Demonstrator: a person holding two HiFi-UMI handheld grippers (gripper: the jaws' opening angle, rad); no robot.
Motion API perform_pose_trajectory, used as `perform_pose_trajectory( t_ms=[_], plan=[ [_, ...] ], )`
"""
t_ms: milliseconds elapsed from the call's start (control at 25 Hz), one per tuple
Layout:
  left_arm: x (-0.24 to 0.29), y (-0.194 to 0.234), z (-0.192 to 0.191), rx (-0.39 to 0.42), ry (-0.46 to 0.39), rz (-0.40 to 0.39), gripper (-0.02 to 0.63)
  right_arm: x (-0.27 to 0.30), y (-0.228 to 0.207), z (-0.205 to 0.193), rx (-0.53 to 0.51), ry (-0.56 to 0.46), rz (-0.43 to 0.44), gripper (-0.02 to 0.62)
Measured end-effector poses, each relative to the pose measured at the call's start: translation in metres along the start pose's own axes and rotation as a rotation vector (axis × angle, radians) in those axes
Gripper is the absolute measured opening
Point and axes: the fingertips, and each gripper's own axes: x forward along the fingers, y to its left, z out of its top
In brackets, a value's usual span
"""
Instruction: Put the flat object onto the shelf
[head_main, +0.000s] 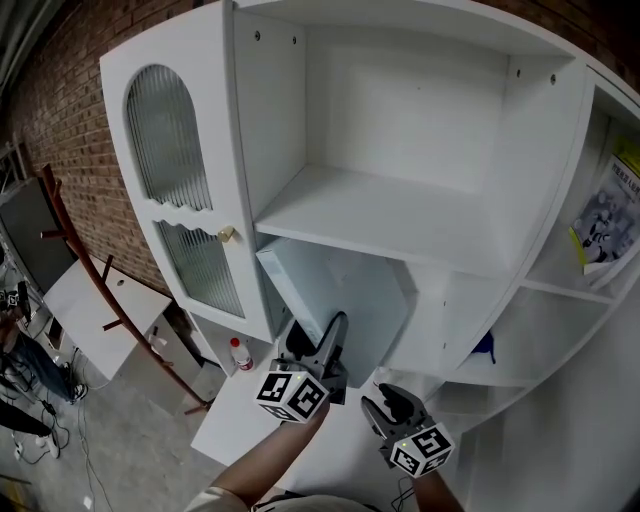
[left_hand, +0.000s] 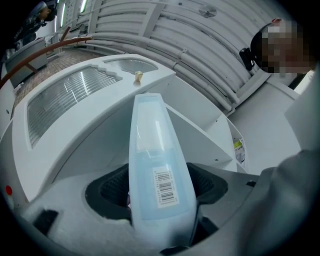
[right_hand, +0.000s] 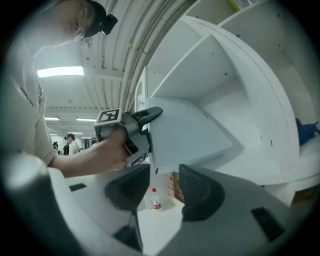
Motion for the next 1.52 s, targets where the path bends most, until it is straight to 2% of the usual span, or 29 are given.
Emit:
perform_pose_trajectory(
  t_ms=[240,560,760,880,1120,1320,1520],
  plan=[
    [0.002,-0.006,-0.003,0.073,0.057,-0.071,0.35,0.019,0.0,0.003,0.035,-0.019,0.003,0.172],
    [0.002,-0.005,-0.009,0.097,0.085,-0.078,0.362,0.03,-0.006,0.007,0.095,-0.051,-0.055,0.173],
    [0.001,-0.009,-0.019,0.126,0.135,-0.112,0.379,0.021,-0.021,0.011,0.114,-0.074,-0.131,0.175],
    [-0.001,-0.012,-0.027,0.112,0.166,-0.132,0.38,0.013,-0.03,0.013,0.144,-0.1,-0.167,0.17],
    [-0.007,-0.016,-0.045,0.045,0.224,-0.157,0.381,-0.003,-0.045,0.02,0.132,-0.133,-0.226,0.156],
    [-0.016,-0.018,-0.058,0.024,0.271,-0.163,0.38,-0.015,-0.055,0.025,0.097,-0.133,-0.276,0.146],
    [-0.022,-0.017,-0.063,0.018,0.281,-0.173,0.38,-0.019,-0.059,0.026,0.066,-0.108,-0.286,0.144]
  ],
)
